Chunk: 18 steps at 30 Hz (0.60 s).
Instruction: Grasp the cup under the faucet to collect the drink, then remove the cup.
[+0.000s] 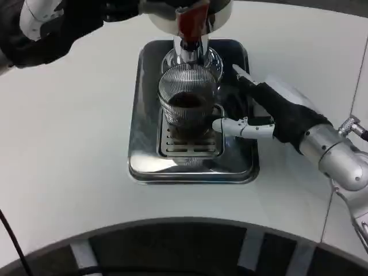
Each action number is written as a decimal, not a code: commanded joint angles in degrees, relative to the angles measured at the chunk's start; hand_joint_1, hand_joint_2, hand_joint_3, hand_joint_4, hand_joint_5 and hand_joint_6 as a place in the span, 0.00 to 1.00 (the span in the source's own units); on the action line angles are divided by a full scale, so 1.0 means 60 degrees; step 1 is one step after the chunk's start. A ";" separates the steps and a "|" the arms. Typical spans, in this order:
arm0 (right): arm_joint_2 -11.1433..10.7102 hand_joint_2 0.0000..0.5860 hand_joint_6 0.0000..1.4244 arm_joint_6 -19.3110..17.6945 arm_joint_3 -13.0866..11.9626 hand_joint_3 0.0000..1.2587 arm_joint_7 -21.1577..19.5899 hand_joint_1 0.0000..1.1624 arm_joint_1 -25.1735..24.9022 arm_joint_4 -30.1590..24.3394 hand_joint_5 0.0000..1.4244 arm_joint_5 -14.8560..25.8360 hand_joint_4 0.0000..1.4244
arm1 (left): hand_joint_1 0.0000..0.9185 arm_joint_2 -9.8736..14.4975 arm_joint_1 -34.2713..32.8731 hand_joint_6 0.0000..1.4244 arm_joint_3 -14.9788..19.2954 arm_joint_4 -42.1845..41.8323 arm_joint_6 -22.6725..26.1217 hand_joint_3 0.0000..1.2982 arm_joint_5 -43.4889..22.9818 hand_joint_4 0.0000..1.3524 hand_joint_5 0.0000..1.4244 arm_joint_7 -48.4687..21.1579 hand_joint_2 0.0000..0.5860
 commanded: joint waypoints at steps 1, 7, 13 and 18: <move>-0.0022 0.35 0.00 0.0099 -0.0056 0.00 0.0113 0.39 0.0058 -0.0358 0.00 0.0108 0.00 | 0.00 0.0258 0.0426 0.17 0.0104 -0.0315 0.0105 0.12 -0.0119 0.09 0.17 0.0119 0.10; 0.0059 0.35 0.00 0.0176 -0.0021 0.00 0.0197 0.39 0.0076 -0.0511 0.00 0.0176 0.00 | 0.00 0.0369 0.0720 0.18 0.0198 -0.0550 0.0136 0.12 -0.0119 0.10 0.18 0.0407 0.10; 0.0188 0.35 0.00 0.0186 0.0059 0.00 0.0195 0.39 -0.0015 -0.0437 0.00 0.0231 0.00 | 0.00 0.0523 0.1057 0.19 0.0238 -0.0675 0.0110 0.13 -0.0092 0.10 0.19 0.0685 0.10; 0.0325 0.35 0.00 0.0154 0.0115 0.00 0.0171 0.40 -0.0084 -0.0315 0.00 0.0222 0.00 | 0.00 0.0650 0.1262 0.20 0.0302 -0.0772 0.0112 0.13 -0.0100 0.11 0.19 0.0870 0.10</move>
